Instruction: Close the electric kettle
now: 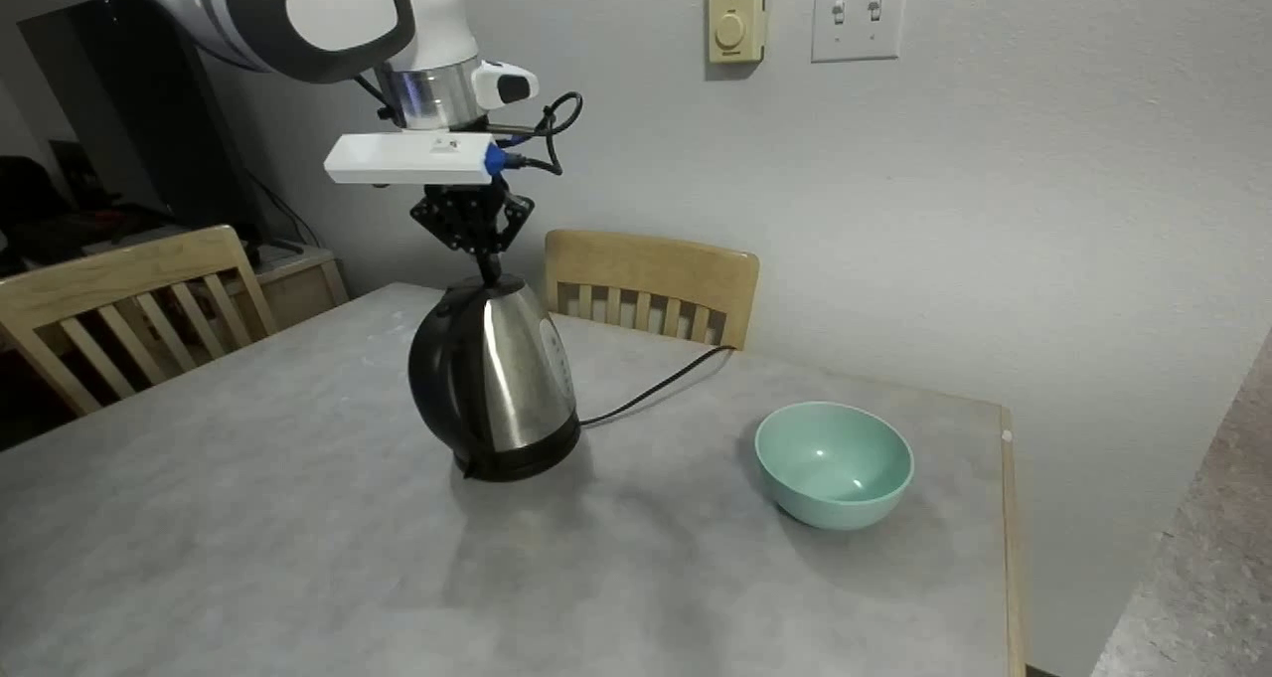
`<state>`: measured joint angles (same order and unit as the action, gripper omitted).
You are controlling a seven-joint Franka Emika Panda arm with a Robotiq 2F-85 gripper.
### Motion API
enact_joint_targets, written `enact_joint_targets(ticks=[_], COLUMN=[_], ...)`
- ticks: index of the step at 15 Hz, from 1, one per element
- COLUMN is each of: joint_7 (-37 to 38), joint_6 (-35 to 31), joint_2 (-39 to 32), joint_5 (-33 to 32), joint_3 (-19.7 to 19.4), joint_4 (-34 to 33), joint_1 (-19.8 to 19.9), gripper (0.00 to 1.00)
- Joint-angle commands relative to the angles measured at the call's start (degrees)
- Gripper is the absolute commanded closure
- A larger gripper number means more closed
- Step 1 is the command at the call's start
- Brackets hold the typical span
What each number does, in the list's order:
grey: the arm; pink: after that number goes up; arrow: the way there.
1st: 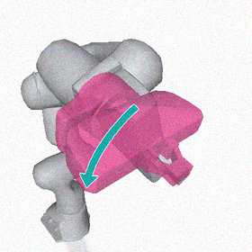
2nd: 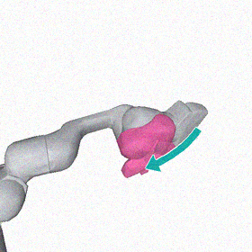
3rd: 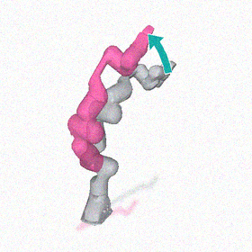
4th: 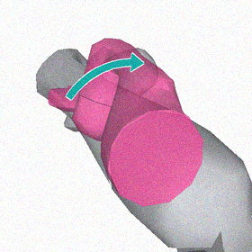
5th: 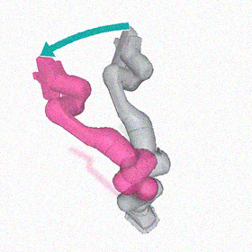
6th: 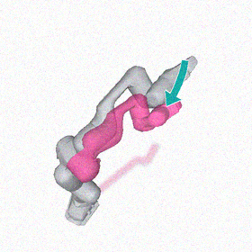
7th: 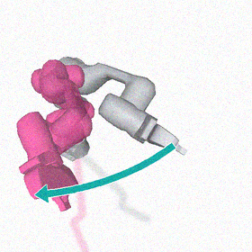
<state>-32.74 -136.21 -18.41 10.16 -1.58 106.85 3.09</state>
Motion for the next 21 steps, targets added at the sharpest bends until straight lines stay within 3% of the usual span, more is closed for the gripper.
enact_joint_targets(ticks=[1,7,16,18,21], joint_7=[-0.17,-0.96,-1.13,-1.31,-1.85], joint_6=[2.24,1.89,3.84,4.24,5.62], joint_2=[-1.07,5.07,9.86,10.14,10.45], joint_5=[-1.28,-1.13,-0.64,-0.16,0.54], joint_3=[2.28,4.61,4.34,4.44,4.73], joint_4=[-1.58,1.69,2.09,1.95,1.68], joint_1=[1.47,0.90,0.33,0.22,-0.02], gripper=[1.00,1.00,1.00,0.73,0.53])
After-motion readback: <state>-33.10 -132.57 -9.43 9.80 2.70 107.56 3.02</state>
